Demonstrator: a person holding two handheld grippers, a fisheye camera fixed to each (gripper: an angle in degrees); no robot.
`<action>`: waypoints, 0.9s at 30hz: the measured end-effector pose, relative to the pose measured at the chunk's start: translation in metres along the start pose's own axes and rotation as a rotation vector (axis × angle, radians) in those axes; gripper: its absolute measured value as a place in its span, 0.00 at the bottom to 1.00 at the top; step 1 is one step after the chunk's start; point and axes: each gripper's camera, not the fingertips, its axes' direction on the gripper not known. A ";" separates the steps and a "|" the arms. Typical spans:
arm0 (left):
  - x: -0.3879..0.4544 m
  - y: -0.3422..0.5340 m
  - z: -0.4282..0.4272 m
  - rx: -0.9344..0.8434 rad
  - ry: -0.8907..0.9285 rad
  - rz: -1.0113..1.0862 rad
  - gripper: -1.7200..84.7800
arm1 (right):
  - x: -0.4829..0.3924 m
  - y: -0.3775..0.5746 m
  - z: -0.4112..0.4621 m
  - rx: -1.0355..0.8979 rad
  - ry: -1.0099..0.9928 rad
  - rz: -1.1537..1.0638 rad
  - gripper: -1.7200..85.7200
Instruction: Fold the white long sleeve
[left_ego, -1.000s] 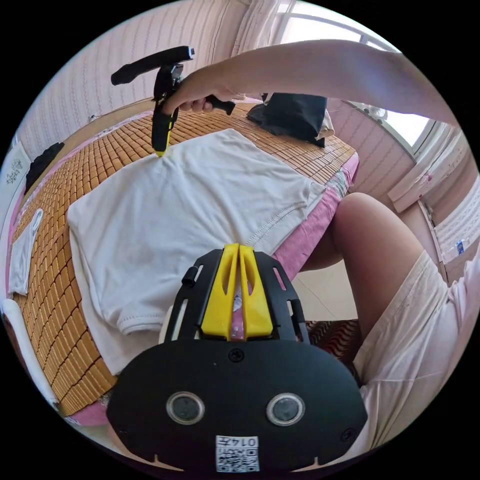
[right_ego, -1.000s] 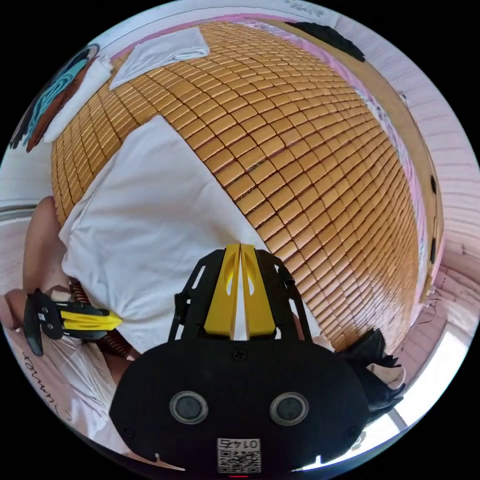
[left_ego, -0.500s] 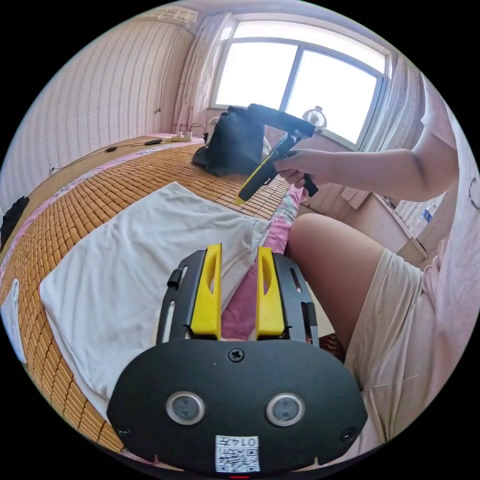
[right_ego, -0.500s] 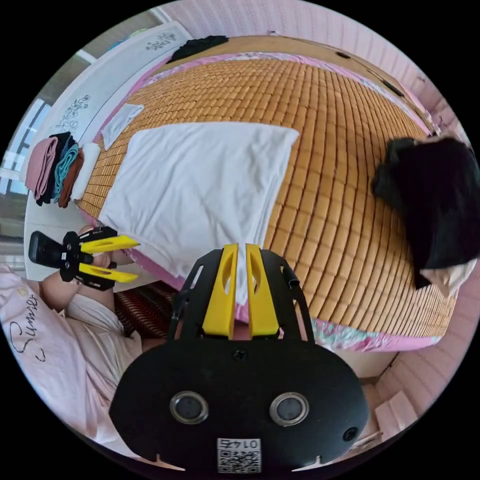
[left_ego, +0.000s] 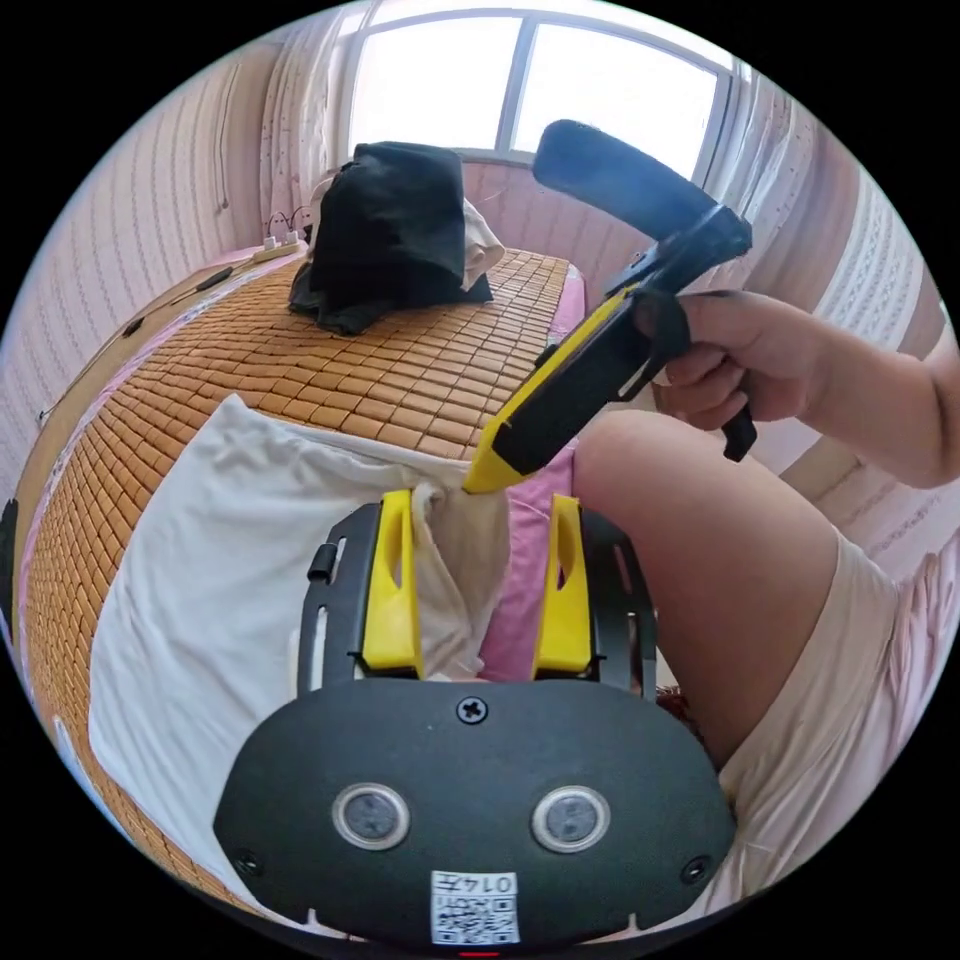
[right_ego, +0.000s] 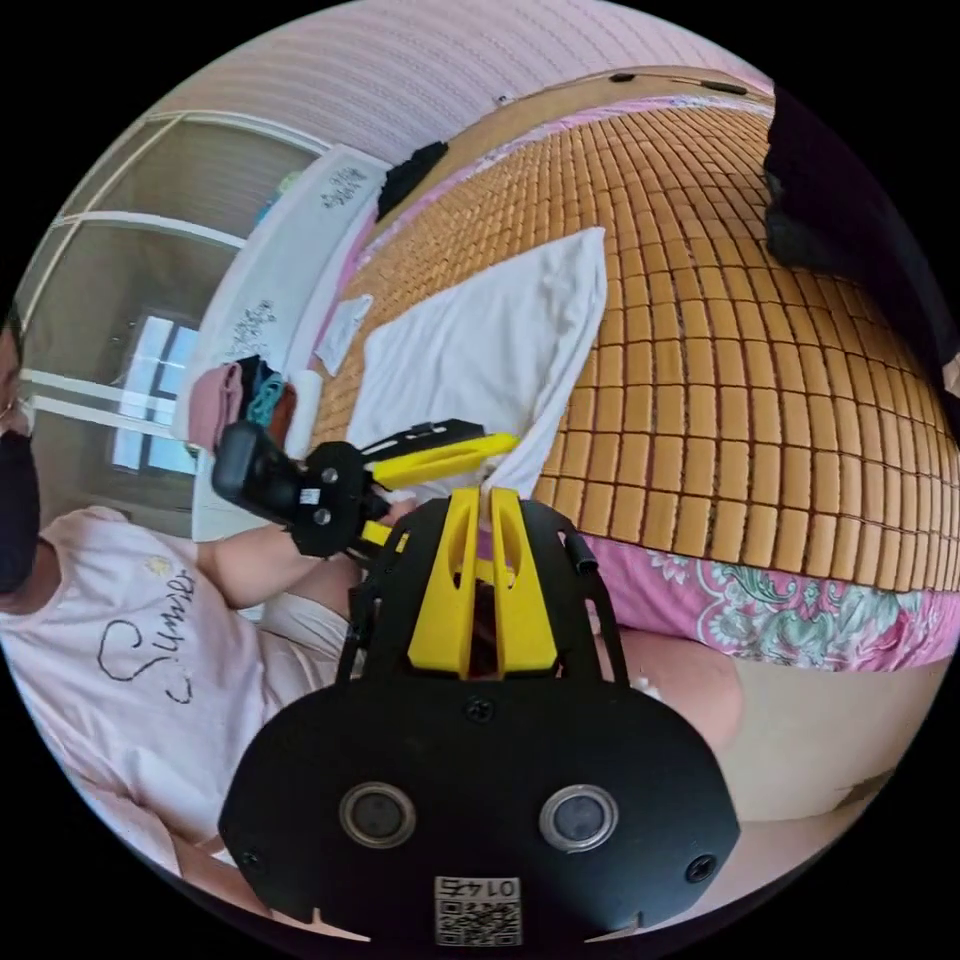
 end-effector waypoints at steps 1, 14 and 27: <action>0.000 0.000 -0.002 0.000 -0.018 -0.016 0.18 | -0.001 0.003 -0.002 0.009 -0.020 -0.016 0.04; 0.030 0.057 -0.073 0.049 0.135 -0.005 0.03 | 0.104 0.060 -0.013 0.367 0.007 0.412 0.15; 0.010 0.043 -0.115 0.221 0.221 0.090 0.03 | 0.053 0.085 -0.104 0.511 0.154 0.271 0.03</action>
